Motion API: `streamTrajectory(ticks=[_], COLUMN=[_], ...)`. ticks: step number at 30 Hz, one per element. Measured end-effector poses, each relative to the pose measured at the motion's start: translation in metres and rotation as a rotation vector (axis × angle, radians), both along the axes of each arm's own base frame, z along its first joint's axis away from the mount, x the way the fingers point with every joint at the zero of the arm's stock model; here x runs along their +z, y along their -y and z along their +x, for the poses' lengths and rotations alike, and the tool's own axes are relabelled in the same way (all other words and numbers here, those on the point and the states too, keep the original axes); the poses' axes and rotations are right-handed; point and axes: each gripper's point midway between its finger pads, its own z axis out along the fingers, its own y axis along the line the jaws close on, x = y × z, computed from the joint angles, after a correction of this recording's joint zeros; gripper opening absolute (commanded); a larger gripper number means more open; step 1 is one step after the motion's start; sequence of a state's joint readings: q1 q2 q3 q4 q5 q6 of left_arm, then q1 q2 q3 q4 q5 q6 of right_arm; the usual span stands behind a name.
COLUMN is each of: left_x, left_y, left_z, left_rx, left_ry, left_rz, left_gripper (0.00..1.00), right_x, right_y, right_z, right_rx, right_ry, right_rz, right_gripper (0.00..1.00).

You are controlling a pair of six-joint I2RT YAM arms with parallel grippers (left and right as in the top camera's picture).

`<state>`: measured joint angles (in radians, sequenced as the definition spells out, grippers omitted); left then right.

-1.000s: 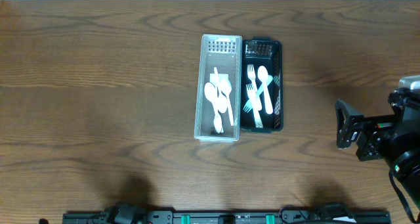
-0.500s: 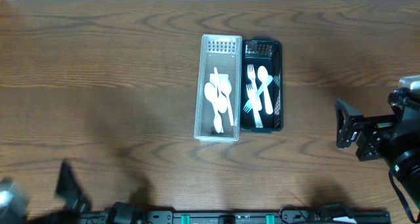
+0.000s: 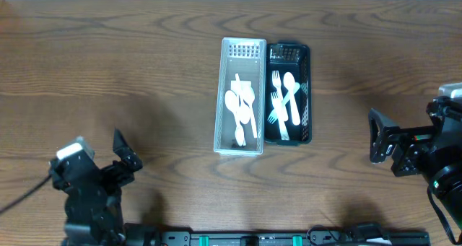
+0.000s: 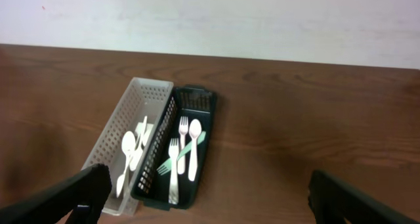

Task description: Pack container

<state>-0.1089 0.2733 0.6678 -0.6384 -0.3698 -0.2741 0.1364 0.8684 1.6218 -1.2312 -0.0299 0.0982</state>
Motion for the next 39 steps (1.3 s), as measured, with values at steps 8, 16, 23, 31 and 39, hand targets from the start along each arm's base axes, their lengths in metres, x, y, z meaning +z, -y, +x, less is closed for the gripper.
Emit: streamTrajectory(ticks=[8,16,23,31,39], left_x=[-0.070,-0.125,-0.140,-0.156,-0.156], left_y=[-0.016,-0.017,-0.017,-0.017,-0.017], left_z=[-0.006,-0.004,-0.004,-0.003,-0.003], left_rx=[0.104,0.122,0.123,0.124,0.124], left_ry=[0.010,-0.076,-0.110,-0.144,-0.144], left_rz=[-0.068,-0.077,-0.074,-0.073,-0.073], left_gripper=[0.98,0.98,0.98,0.98,0.98], right_x=[0.000,0.000,0.000,0.000,0.000], right_y=[0.000,0.000,0.000,0.000,0.000], right_z=[0.000,0.000,0.000,0.000,0.000], right_rx=[0.000,0.000,0.000,0.000,0.000], right_ry=[0.000,0.000,0.000,0.000,0.000], right_rz=[0.000,0.000,0.000,0.000,0.000], right_gripper=[0.99,0.99,0.99,0.99,0.99])
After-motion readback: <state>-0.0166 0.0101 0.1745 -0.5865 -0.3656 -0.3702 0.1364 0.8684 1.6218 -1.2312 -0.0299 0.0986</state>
